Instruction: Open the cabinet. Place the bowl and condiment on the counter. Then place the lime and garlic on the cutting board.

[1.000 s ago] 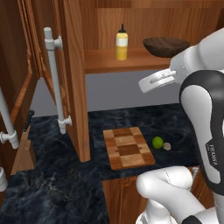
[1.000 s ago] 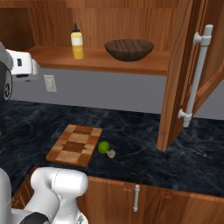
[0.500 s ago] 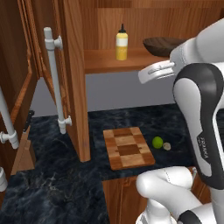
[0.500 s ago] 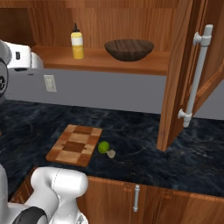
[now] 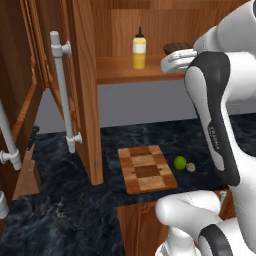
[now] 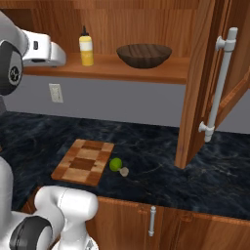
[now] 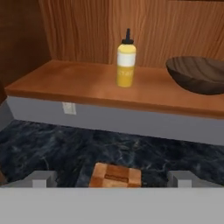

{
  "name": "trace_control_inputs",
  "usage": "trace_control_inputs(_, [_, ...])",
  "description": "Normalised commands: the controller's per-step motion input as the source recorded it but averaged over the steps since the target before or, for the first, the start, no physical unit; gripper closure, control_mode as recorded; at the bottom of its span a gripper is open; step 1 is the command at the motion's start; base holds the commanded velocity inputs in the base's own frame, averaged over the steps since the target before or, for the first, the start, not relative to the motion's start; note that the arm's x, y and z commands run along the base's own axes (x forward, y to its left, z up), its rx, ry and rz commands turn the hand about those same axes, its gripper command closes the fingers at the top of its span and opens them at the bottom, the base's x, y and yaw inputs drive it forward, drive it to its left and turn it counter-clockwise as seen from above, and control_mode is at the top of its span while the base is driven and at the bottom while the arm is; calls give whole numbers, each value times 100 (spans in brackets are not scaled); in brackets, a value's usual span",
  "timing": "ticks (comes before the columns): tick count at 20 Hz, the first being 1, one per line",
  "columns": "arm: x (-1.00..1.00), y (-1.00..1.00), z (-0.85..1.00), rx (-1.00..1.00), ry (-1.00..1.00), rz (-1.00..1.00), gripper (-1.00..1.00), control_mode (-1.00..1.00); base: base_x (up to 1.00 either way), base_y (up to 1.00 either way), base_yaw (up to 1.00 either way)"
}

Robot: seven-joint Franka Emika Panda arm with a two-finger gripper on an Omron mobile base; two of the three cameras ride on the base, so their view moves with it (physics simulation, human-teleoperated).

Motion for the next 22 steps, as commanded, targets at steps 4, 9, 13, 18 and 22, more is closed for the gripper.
trace_control_inputs(4, [83,-1,0,-8,-1,-24,-100,-100,0,0,0])
trace_control_inputs(9, [94,0,-13,-5,0,-23,-100,-100,0,0,0])
trace_control_inputs(13, [80,0,-1,0,0,-16,-100,-100,0,0,0])
trace_control_inputs(18, [46,0,0,0,-1,-7,-100,-100,0,0,0])
trace_control_inputs(22, [40,2,0,1,0,0,-100,-100,0,0,0])
